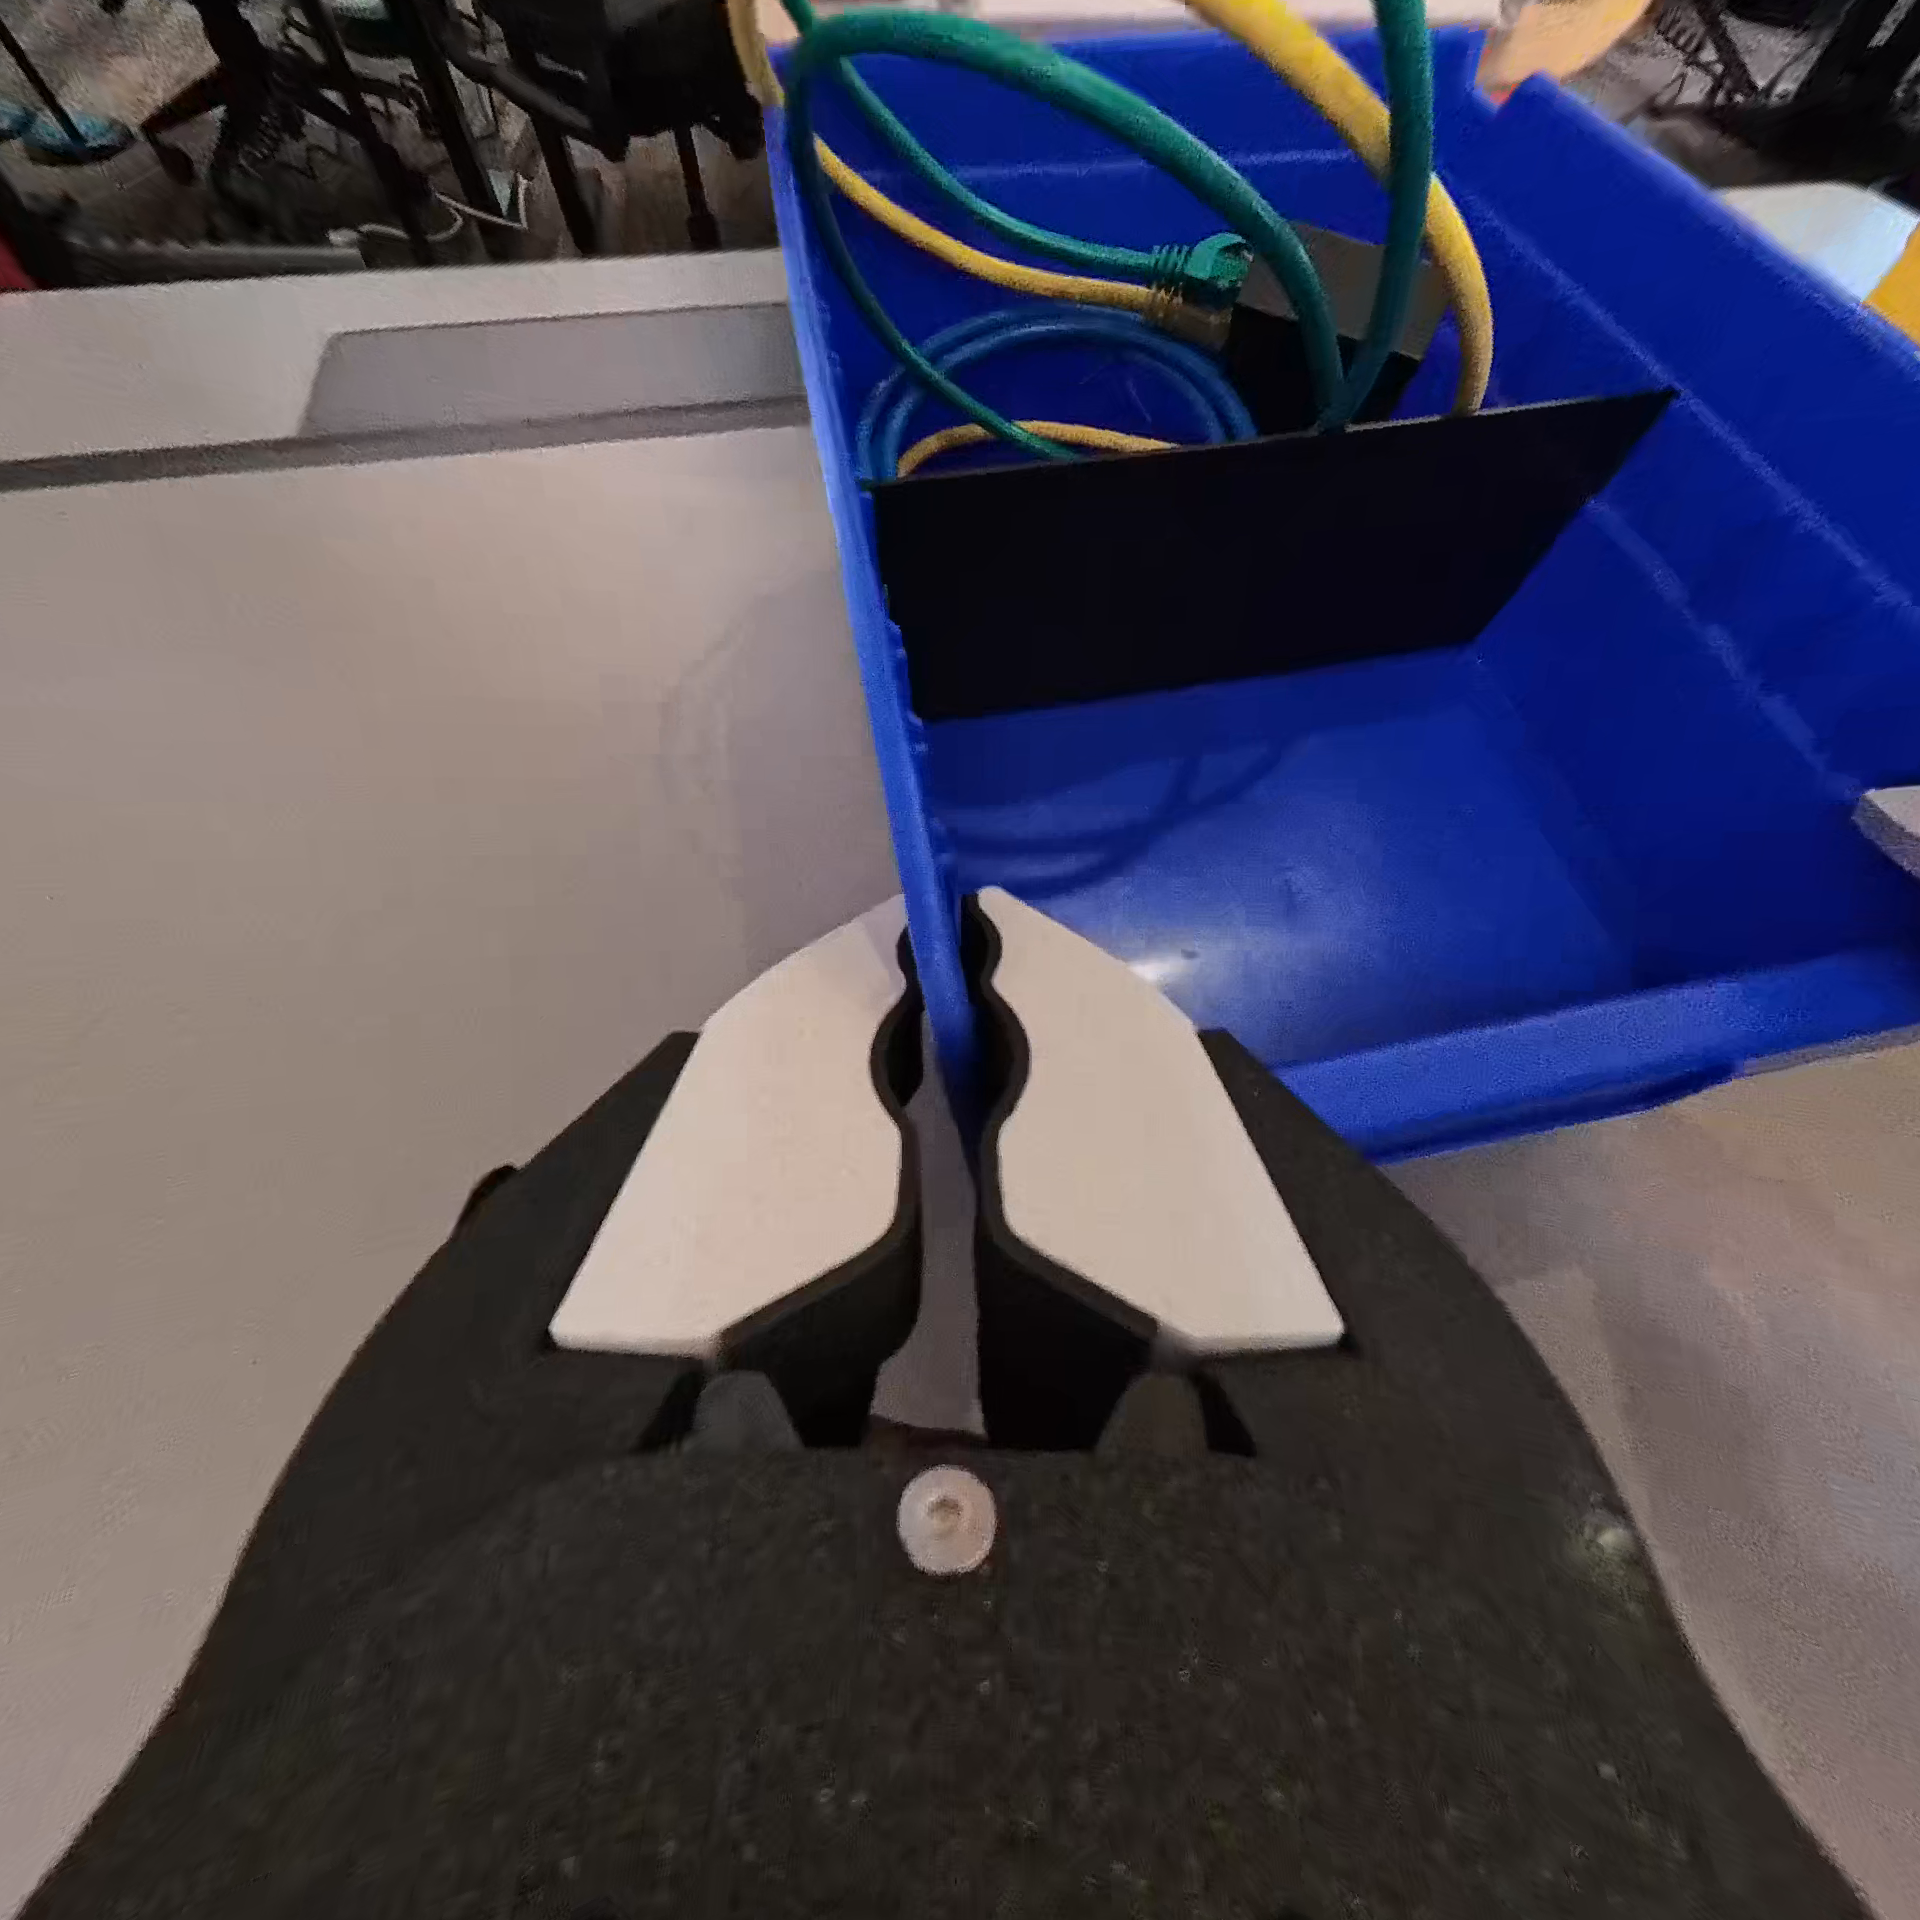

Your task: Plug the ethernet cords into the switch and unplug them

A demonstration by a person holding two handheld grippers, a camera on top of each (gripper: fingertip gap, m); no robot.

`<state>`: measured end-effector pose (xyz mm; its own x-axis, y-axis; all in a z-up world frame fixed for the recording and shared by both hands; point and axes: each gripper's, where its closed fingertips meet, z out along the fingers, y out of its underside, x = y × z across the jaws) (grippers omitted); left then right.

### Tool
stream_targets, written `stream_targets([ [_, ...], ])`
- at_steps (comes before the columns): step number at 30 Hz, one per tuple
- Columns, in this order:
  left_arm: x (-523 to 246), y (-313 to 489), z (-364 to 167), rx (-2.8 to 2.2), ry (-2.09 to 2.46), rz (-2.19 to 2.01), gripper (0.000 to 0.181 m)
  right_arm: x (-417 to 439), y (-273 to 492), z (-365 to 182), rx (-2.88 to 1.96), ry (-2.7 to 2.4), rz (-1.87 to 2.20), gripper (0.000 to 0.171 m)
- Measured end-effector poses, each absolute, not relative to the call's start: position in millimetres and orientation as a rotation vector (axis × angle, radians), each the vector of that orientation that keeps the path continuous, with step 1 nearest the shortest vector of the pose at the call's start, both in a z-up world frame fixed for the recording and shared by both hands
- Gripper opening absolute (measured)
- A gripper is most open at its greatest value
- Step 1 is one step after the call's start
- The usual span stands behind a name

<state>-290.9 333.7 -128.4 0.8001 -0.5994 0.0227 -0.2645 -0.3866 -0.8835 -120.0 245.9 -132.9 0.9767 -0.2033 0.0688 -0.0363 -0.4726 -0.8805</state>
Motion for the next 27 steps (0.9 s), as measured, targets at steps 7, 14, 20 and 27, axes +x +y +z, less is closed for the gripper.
stream_targets([
  [7, -389, 361, -93, -1.916, 0.579, -0.286, 0.003, -208, 290, -107, -2.004, 0.085, -0.150, 0.006],
  [14, -484, 391, -116, -1.947, 0.596, -0.246, 0.003, -309, 319, -134, -2.095, -0.076, -0.081, 0.011],
  [20, -503, 406, -149, -2.039, 0.581, -0.191, 0.005, -328, 333, -157, -2.099, -0.088, -0.097, 0.011],
  [27, -510, 399, -136, -2.025, 0.468, -0.254, 0.033, -333, 305, -147, -2.082, -0.217, 0.172, 0.023],
])
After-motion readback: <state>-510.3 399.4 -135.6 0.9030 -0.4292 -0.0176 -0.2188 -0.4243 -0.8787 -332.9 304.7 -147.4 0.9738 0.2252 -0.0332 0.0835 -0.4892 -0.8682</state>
